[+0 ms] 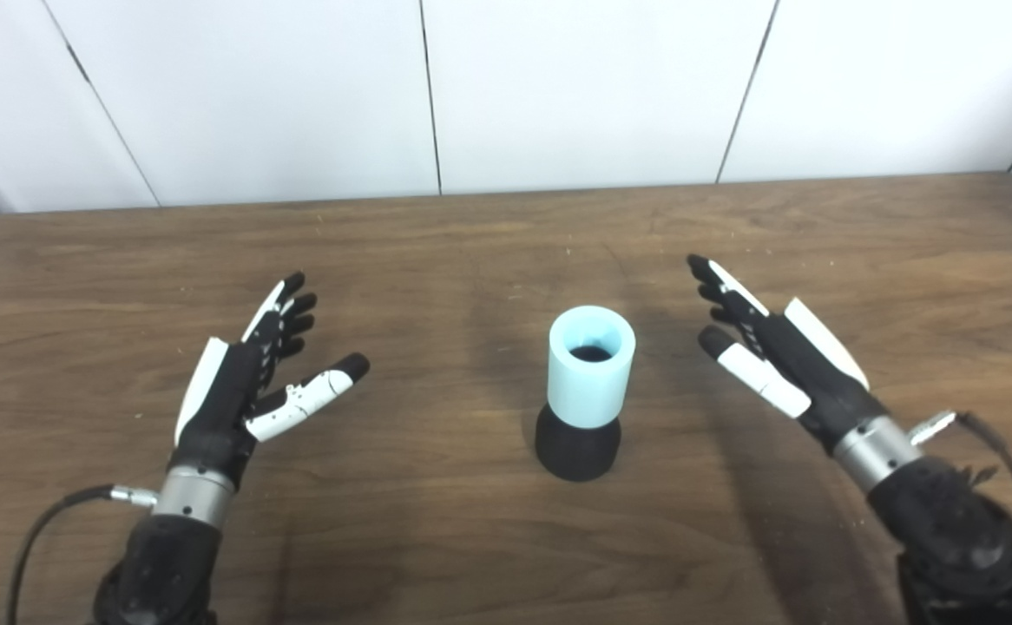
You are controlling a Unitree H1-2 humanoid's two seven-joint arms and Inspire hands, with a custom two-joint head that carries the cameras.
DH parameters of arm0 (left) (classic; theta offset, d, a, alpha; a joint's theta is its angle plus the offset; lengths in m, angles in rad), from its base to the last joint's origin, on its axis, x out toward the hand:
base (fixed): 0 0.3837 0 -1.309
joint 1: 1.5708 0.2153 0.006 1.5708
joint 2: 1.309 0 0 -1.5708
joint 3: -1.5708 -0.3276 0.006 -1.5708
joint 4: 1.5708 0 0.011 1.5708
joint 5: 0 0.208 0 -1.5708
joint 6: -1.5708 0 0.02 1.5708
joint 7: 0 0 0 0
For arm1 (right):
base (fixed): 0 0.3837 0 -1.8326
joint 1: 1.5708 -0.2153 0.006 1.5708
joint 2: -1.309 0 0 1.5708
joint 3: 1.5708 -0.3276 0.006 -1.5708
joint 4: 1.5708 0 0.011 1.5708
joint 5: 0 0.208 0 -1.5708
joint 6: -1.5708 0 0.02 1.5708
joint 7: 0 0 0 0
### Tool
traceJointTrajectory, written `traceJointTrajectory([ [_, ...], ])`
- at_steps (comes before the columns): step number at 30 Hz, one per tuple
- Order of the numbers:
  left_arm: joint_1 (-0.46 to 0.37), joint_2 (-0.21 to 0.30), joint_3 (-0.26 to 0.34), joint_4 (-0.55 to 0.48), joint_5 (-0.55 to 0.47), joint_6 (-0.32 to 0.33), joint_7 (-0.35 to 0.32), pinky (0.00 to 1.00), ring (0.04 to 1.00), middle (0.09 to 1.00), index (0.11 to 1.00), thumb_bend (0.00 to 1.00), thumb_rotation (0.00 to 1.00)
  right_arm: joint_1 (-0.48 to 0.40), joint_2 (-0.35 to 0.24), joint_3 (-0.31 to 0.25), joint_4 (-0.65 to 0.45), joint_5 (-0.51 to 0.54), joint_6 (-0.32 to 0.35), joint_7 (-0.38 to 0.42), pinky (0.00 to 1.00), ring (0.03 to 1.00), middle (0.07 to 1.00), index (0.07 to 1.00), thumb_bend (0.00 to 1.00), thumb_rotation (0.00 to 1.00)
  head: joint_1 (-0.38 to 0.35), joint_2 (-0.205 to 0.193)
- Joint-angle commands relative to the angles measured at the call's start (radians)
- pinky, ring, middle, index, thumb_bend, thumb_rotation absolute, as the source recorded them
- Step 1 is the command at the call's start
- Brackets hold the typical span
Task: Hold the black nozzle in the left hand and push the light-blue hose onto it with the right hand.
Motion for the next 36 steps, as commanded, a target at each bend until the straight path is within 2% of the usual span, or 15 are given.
traceJointTrajectory([
  [1,-0.010,-0.012,0.001,-0.017,-0.024,-0.036,0.030,0.89,0.921,0.928,0.957,0.54,0.84,-0.014,0.021,-0.022,0.006,0.059,-0.055,-0.047,0.94,0.991,0.990,1.000,0.53,1.00,-0.003,0.003],
  [3,0.002,-0.034,0.016,-0.017,-0.073,-0.036,0.040,0.92,0.943,0.937,0.959,0.51,0.96,-0.002,0.058,-0.038,0.025,0.112,-0.062,-0.075,0.96,0.995,0.990,0.996,0.56,1.00,0.000,0.005],
  [5,0.010,-0.050,0.033,-0.006,-0.119,-0.052,0.056,0.94,0.951,0.941,0.961,0.51,0.99,0.007,0.080,-0.049,0.033,0.148,-0.061,-0.097,0.97,0.996,0.990,0.990,0.58,1.00,0.000,0.003],
  [7,0.020,-0.067,0.045,0.016,-0.148,-0.087,0.079,0.95,0.939,0.932,0.953,0.54,1.00,0.015,0.095,-0.058,0.037,0.180,-0.057,-0.113,0.97,0.999,0.986,0.976,0.58,1.00,0.000,0.007],
  [13,0.046,-0.104,0.050,0.131,-0.170,-0.262,0.145,0.92,0.906,0.903,0.927,0.54,1.00,0.038,0.123,-0.087,0.079,0.291,-0.057,-0.139,1.00,1.000,0.988,0.969,0.56,1.00,0.000,0.012],
  [17,0.054,-0.110,0.048,0.171,-0.178,-0.320,0.163,0.91,0.904,0.901,0.923,0.56,1.00,0.050,0.141,-0.094,0.086,0.347,-0.051,-0.162,1.00,1.000,1.000,0.973,0.56,1.00,-0.001,0.013],
  [27,0.070,-0.097,0.044,0.194,-0.212,-0.364,0.160,0.92,0.923,0.916,0.926,0.57,1.00,0.068,0.150,-0.072,0.092,0.350,-0.092,-0.205,1.00,1.000,1.000,0.972,0.57,1.00,0.004,0.021],
  [36,0.082,-0.082,0.046,0.175,-0.212,-0.345,0.156,0.92,0.921,0.916,0.925,0.54,1.00,0.079,0.158,-0.066,0.106,0.359,-0.129,-0.228,1.00,1.000,1.000,0.970,0.58,1.00,0.011,0.026],
])
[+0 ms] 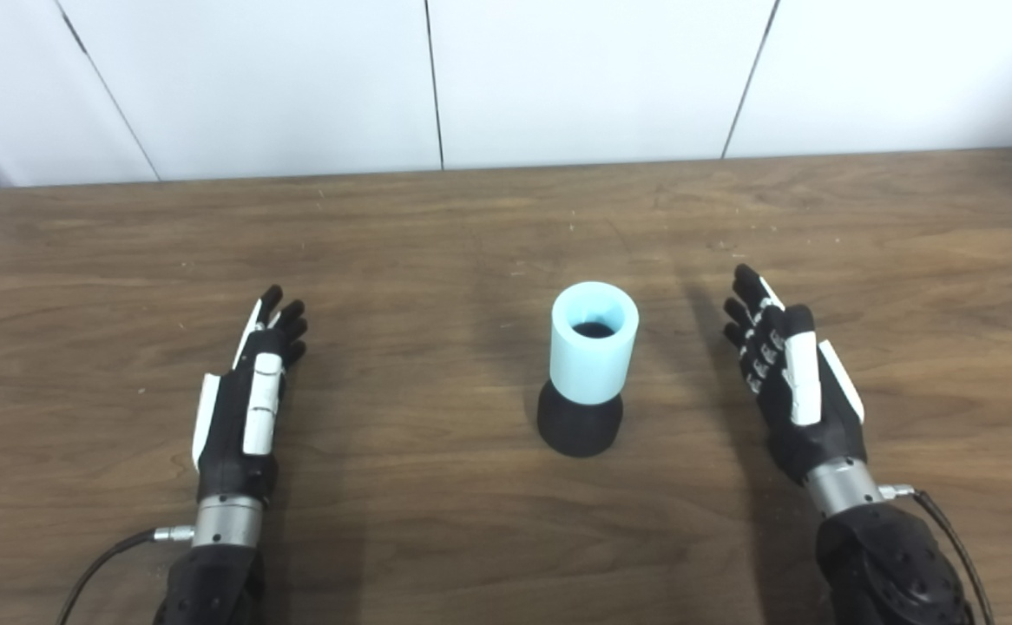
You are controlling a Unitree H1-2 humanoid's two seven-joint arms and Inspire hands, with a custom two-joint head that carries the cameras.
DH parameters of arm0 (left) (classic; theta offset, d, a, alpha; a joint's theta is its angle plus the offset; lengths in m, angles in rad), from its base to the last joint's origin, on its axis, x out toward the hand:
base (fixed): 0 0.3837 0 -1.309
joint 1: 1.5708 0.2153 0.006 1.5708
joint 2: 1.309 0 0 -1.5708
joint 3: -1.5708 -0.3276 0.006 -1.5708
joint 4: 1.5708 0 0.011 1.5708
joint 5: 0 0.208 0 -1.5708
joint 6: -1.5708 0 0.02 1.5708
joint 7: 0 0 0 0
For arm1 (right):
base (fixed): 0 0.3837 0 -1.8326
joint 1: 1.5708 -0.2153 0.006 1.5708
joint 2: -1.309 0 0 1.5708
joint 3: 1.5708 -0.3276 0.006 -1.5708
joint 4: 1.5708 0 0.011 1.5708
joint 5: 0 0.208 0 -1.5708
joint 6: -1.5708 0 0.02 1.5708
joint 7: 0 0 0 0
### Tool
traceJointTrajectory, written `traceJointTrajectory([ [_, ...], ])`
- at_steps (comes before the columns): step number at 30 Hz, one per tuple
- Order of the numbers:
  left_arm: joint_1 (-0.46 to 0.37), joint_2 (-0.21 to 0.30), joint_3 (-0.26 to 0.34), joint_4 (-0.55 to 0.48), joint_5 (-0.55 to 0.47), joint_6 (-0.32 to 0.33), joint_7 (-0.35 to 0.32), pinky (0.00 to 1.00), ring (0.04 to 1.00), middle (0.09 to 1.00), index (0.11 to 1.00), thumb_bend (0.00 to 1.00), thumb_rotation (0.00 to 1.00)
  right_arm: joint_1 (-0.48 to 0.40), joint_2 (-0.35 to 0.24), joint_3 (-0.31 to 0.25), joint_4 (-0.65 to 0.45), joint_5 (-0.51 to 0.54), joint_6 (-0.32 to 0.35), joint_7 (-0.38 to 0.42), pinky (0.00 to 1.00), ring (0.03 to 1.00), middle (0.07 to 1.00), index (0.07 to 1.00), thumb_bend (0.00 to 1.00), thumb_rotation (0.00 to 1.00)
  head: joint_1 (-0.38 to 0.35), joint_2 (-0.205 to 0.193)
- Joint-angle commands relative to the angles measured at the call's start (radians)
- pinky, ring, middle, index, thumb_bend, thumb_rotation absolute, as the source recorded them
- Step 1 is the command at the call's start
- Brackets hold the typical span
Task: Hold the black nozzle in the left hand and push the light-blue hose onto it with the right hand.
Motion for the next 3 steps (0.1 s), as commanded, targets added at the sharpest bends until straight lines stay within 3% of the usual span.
traceJointTrajectory([
  [1,0.004,0.017,-0.001,-0.032,-0.015,-0.022,0.001,0.92,0.920,0.916,0.925,0.54,1.00,-0.013,0.012,0.004,-0.015,0.012,-0.057,-0.012,1.00,1.000,1.000,0.970,0.58,1.00,0.003,0.002],
  [3,0.008,0.020,-0.001,-0.039,-0.022,-0.013,-0.004,0.92,0.920,0.917,0.926,0.54,1.00,-0.010,0.018,0.013,-0.019,0.005,-0.063,-0.017,1.00,1.000,1.000,0.970,0.58,1.00,0.013,0.002],
])
